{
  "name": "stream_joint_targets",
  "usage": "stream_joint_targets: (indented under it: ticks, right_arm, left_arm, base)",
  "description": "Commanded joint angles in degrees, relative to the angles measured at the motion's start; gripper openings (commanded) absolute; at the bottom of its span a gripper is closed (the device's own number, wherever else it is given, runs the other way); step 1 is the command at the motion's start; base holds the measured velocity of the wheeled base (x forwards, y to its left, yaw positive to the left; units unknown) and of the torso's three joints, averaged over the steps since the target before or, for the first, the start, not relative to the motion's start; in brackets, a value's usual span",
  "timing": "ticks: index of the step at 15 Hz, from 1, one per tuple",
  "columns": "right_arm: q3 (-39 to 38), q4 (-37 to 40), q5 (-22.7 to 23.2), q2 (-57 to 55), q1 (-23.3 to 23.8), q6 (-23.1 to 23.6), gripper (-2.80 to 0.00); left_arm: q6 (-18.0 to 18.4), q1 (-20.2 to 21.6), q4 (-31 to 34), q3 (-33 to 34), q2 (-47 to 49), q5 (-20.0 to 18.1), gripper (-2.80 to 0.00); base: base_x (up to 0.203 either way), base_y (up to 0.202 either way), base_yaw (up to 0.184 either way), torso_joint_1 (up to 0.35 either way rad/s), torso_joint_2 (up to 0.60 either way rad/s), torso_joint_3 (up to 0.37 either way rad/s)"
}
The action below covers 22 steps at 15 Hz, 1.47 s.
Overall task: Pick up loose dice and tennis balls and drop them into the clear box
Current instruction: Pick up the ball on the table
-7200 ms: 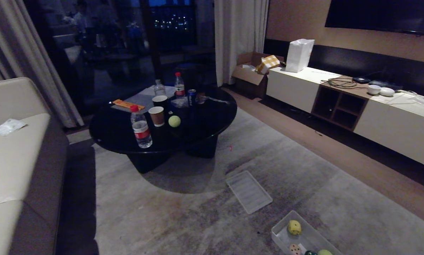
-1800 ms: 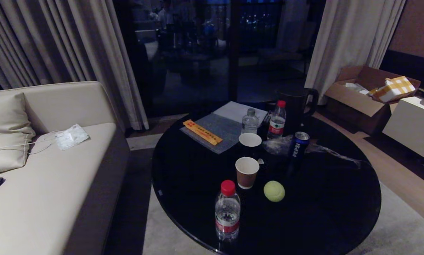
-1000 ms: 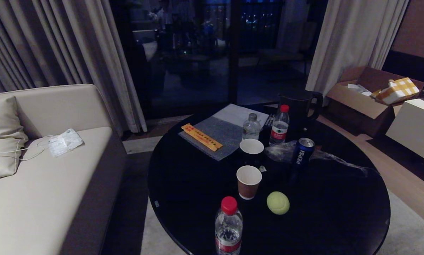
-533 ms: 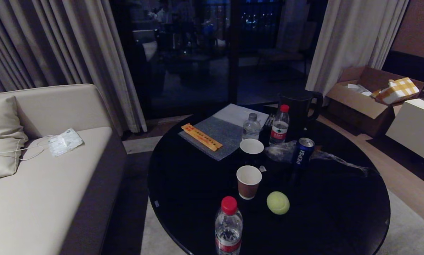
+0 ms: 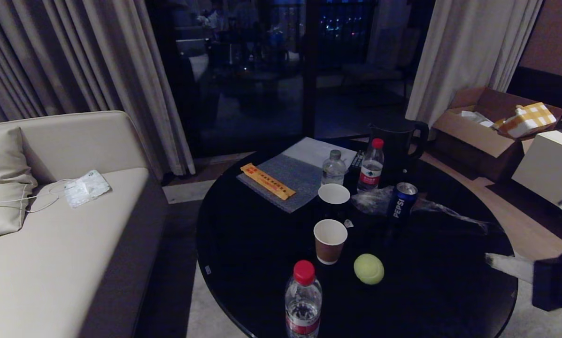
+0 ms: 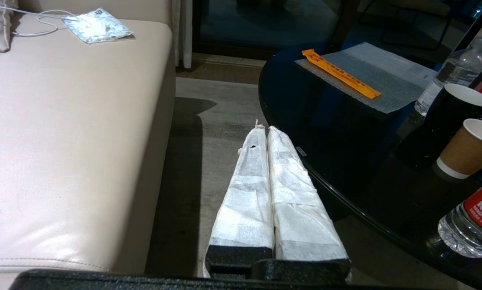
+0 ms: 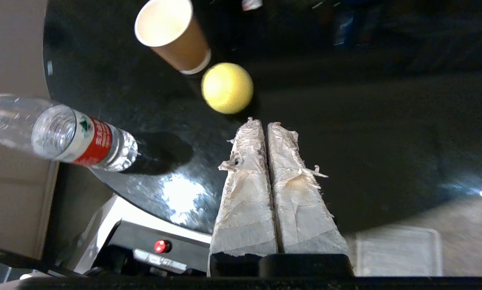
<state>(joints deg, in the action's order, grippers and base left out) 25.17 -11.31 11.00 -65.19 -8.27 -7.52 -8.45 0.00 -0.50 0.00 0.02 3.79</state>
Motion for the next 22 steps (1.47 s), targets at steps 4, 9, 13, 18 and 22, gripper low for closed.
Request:
stream_joint_targets:
  ticks: [4, 9, 13, 18, 22]
  right_arm:
    - [8.4, -4.8, 0.0, -24.6, -7.7, -0.3, -2.8]
    - [14.5, -4.1, -8.9, -38.1, -11.1, 0.1, 0.0]
    - [20.8, -5.4, -12.5, -44.1, -13.7, 0.2, 0.0]
    - [22.9, -7.3, -12.6, -50.3, -14.9, 0.3, 0.0]
    - [24.9, -7.5, -13.3, -54.8, -15.2, 0.1, 0.0]
  left_arm:
    - [-0.1, 0.0, 0.0, 0.0, 0.0, 0.0, -2.8]
    - [-0.1, 0.0, 0.0, 0.0, 0.0, 0.1, -2.8]
    - [-0.1, 0.0, 0.0, 0.0, 0.0, 0.1, -2.8]
    - [-0.1, 0.0, 0.0, 0.0, 0.1, 0.0, -2.8]
    - [-0.1, 0.0, 0.0, 0.0, 0.1, 0.1, -2.8]
  base:
    - [0.0, 0.0, 0.0, 0.0, 0.0, 0.0]
    - [0.0, 0.0, 0.0, 0.0, 0.0, 0.0]
    - [0.0, 0.0, 0.0, 0.0, 0.0, 0.0]
    - [0.0, 0.0, 0.0, 0.0, 0.0, 0.0]
    - [0.0, 0.0, 0.0, 0.0, 0.0, 0.0]
